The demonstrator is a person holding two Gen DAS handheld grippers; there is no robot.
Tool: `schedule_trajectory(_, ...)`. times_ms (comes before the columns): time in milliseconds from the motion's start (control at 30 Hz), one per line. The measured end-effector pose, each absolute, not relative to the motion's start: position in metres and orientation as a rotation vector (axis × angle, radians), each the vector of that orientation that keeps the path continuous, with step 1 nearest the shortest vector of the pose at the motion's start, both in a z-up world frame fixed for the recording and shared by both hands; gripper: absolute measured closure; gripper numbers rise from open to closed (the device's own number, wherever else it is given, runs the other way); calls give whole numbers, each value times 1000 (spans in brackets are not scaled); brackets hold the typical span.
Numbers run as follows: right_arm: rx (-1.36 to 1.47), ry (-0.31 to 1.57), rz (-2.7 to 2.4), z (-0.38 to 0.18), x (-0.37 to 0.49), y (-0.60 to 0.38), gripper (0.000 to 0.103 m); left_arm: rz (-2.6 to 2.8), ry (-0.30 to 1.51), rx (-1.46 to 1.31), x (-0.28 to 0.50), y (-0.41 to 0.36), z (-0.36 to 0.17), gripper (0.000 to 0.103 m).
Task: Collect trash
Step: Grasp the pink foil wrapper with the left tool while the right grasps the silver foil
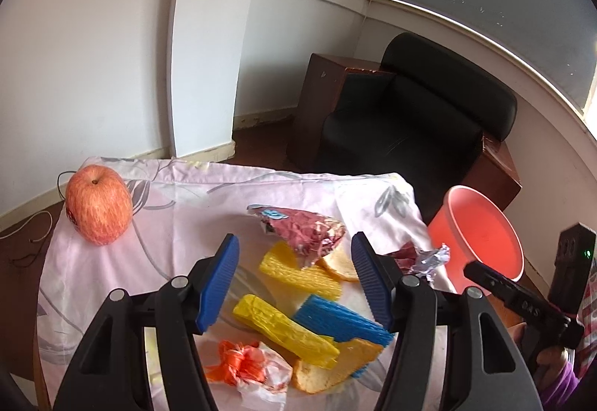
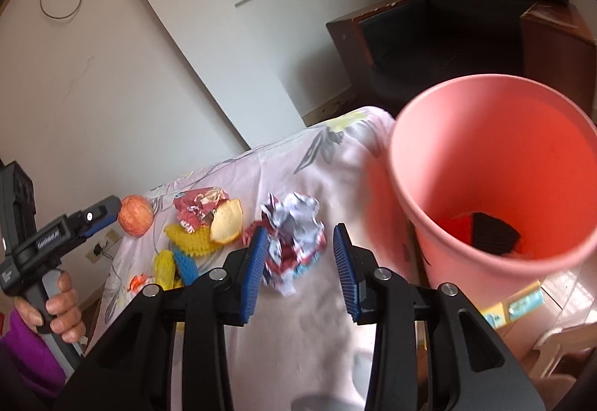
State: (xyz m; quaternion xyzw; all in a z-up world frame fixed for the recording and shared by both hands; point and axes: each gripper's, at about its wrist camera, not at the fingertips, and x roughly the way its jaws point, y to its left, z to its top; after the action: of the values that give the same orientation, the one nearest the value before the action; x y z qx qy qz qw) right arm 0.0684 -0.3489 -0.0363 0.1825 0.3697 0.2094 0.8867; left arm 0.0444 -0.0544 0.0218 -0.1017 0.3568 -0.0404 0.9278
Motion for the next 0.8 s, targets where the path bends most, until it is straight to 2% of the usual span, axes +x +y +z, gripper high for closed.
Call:
schedule_trajectory(33,377,774,438,-37,72,-347,65,-82,740,-215,48,-53,19,41)
schedule_trajectory(133,357,793,450,-42,87,-336,55,-84,769,-243,61,-51,12,40)
schedule_trajectory(433,346,823,461,-57,105,-321,55,-37,886,-359,114,-44,-18,40)
schedule_trajectory(500,346,826,467,-59,105,-319,58,-27,903,-379,121,-44,-25,41)
schedule_trajectory(533,350,825,469,-59,105,-319,70,-27,912,-391,124,-44,-29,42)
schedule_trajectory(600,351,827,465,-59,103,-321,75,-27,928,-409,130,-44,-34,51)
schedule_trajectory(667,356,823,467,-58,100,-322,82,-34,941,-409,133,-45,-38,72)
schedule_trajectory(733,357,818,467,-57,97,-323,89,-36,947,-401,135,-46,-40,86)
schedule_trajectory(767,359,812,467,-55,94,-324,90,-34,940,-399,134,-46,-39,92)
schedule_trajectory(800,362,806,467,-53,91,-326,91,-37,933,-401,132,-46,-37,94)
